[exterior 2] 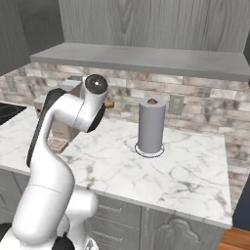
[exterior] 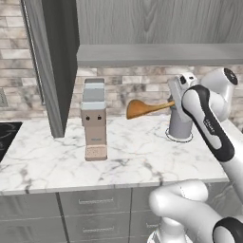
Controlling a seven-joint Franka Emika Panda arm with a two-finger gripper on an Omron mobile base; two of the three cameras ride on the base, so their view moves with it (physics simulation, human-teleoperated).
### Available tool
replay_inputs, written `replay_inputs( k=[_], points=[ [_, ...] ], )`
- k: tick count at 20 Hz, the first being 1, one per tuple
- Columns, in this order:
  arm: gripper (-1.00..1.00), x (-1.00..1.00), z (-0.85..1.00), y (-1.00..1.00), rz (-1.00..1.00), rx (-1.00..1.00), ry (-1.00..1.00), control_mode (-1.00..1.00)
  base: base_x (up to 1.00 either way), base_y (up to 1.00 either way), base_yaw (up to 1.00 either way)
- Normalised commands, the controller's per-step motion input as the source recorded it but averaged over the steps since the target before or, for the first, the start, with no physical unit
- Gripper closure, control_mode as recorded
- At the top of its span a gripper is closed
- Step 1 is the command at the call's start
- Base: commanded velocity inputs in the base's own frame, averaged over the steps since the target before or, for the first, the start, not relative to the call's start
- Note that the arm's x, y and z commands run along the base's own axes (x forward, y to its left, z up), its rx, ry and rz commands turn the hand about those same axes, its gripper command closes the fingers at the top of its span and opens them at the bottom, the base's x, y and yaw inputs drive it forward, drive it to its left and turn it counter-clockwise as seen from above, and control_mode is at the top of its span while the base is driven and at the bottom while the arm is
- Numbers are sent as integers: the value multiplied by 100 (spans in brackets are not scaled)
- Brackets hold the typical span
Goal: Organize the utensils by type. Pick up the wooden spoons from the counter and place them in the open cabinet. Then pick up the metallic utensils from the counter and place them in the open drawer.
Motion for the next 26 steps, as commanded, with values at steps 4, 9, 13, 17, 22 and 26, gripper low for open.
replay_inputs(
  k=[4, 9, 13, 17, 22, 26],
  points=[
    [100, 11, 69, 11, 0, 0, -14, -100, 0, 0, 0],
    [100, 20, 65, 15, -2, 0, -31, -100, 0, 0, 0],
    [100, 42, 53, 8, 0, 0, -34, -100, 0, 0, 0],
    [100, 30, 62, 0, 0, 0, -25, -100, 0, 0, 0],
    [100, 56, 51, 0, 0, 0, -7, -100, 0, 0, 0],
    [100, 72, 35, 0, 1, 1, 14, -100, 0, 0, 0]
  ],
)
